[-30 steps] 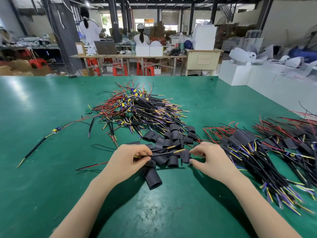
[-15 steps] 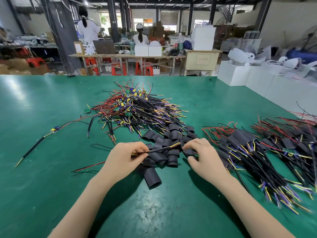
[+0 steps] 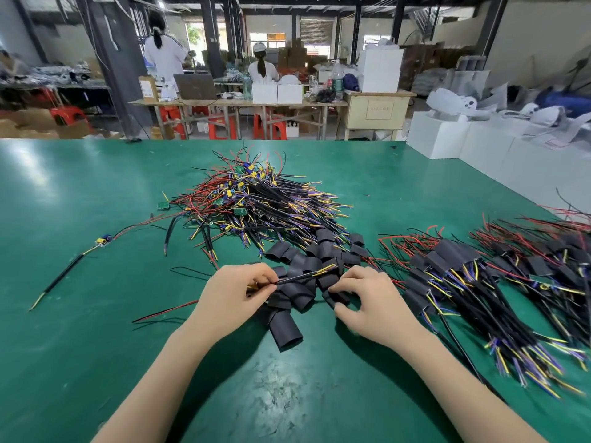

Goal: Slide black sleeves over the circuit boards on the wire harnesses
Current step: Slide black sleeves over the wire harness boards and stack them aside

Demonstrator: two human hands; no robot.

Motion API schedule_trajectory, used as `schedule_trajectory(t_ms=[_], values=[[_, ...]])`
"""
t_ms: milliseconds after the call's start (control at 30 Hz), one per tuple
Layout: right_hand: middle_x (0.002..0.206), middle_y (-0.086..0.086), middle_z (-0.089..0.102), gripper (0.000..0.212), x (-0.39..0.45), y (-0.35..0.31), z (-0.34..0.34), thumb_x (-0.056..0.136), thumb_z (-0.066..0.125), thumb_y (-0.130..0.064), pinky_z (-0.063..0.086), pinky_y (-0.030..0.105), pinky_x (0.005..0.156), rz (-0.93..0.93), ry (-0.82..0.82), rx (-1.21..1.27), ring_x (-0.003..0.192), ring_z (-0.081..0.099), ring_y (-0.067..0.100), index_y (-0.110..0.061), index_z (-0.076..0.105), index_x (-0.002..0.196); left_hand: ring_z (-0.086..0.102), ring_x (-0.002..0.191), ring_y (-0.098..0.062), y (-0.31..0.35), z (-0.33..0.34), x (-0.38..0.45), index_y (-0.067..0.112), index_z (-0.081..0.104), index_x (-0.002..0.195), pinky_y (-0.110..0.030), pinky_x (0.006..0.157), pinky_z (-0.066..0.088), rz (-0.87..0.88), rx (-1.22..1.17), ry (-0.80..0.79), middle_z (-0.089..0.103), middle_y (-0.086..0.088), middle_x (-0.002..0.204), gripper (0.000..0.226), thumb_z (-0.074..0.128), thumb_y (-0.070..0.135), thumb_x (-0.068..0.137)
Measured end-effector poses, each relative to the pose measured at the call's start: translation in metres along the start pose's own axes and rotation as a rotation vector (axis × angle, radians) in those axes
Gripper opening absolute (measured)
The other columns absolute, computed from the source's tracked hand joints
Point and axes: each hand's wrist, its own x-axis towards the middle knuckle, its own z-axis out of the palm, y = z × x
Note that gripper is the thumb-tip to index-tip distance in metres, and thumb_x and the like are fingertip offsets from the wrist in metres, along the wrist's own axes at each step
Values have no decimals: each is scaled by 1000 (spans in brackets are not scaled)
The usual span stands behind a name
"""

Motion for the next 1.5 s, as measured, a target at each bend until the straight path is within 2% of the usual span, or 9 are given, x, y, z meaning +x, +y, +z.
schedule_trajectory(t_ms=[133, 267, 433, 667, 800, 933, 1000, 1233, 1500], values=[[96, -7, 60, 41, 1, -3, 1, 76, 63, -65, 37, 30, 85, 48, -49, -114, 91, 58, 15, -36, 72, 104, 65, 69, -7, 1, 0, -1, 20, 71, 86, -33, 70, 56, -7, 7, -6, 68, 12, 74, 11, 75, 11, 81], [93, -4, 64, 29, 3, -4, -2, 78, 69, -50, 44, 28, 80, 72, -52, -25, 84, 60, 15, -33, 74, 101, 66, 70, -5, 1, -1, -1, 21, 72, 86, -32, 71, 56, -21, 4, -7, 69, 12, 76, 12, 75, 11, 81], [97, -4, 70, 45, 0, 2, -4, 70, 79, -34, 48, 27, 84, 143, -47, 142, 84, 63, 11, -23, 69, 113, 67, 73, -5, 1, -1, -1, 21, 72, 86, -32, 73, 56, -24, 0, -15, 69, 11, 76, 12, 75, 11, 81], [94, -5, 71, 42, 0, 7, -16, 68, 77, -16, 50, 29, 86, 117, 89, 206, 86, 66, 11, -20, 67, 109, 67, 71, -11, -1, -4, 0, 16, 72, 87, -35, 74, 56, -29, -37, 3, 71, 6, 76, 10, 74, 8, 82], [88, -8, 71, 41, 2, 8, -26, 67, 78, -7, 42, 11, 85, 65, 222, 254, 82, 66, 7, -19, 66, 105, 69, 72, -11, -2, -5, 0, 16, 72, 87, -34, 75, 56, -37, -56, 8, 72, 5, 77, 10, 74, 7, 82], [90, -10, 71, 41, 2, 5, -27, 69, 77, -6, 46, 41, 92, 36, 285, 262, 89, 67, 10, -18, 65, 107, 70, 76, -11, 0, -4, 0, 16, 73, 87, -34, 76, 57, -30, -58, 0, 72, 5, 80, 10, 74, 7, 82], [92, -11, 71, 42, 2, 5, -26, 70, 77, -6, 45, 45, 92, 23, 292, 257, 92, 67, 11, -19, 65, 108, 69, 76, -8, 1, -4, 0, 17, 73, 86, -32, 76, 57, -10, -62, -4, 72, 7, 79, 11, 74, 7, 82], [97, -11, 69, 40, 0, 11, -22, 72, 77, -7, 34, 34, 86, -114, 289, 39, 93, 64, 17, -19, 65, 107, 69, 76, -3, 1, -4, -1, 16, 74, 86, -30, 76, 57, 21, -62, -16, 73, 8, 80, 12, 75, 6, 81], [96, -12, 69, 39, 1, 9, -23, 69, 78, -5, 34, 36, 84, -177, 290, -9, 89, 65, 16, -20, 67, 102, 67, 75, 1, 2, -4, 0, 16, 75, 86, -25, 75, 57, 44, -67, -20, 73, 10, 80, 12, 76, 5, 80]])
